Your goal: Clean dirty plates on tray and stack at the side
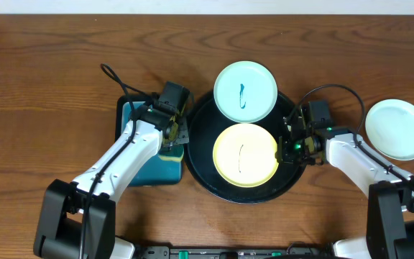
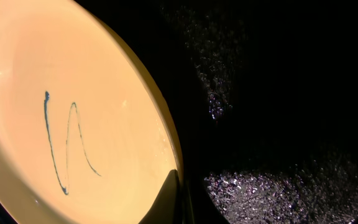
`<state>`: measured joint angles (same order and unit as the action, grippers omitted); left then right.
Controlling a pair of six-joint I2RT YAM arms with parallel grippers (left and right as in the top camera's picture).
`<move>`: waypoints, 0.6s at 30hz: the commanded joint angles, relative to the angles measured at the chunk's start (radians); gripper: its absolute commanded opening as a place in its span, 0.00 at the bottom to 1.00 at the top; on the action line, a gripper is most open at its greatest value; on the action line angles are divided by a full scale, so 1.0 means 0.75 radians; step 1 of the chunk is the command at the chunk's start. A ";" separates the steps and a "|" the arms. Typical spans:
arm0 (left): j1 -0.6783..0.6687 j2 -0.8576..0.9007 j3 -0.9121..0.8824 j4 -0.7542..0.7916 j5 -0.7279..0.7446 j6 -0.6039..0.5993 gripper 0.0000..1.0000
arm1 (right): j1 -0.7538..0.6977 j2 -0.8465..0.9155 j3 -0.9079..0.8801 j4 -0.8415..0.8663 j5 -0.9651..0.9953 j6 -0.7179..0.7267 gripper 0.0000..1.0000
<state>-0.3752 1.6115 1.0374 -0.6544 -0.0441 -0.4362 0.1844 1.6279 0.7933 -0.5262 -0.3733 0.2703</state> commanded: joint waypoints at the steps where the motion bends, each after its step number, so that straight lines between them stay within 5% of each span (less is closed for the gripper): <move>1: -0.003 -0.014 -0.014 -0.006 0.013 0.024 0.07 | 0.015 -0.015 -0.036 0.008 0.020 -0.002 0.01; 18: -0.053 -0.136 -0.014 0.095 0.319 0.112 0.07 | 0.018 -0.015 -0.043 0.109 0.017 0.000 0.01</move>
<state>-0.3870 1.5230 1.0370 -0.6014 0.1085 -0.3725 0.1844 1.6207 0.7689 -0.4644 -0.3717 0.2703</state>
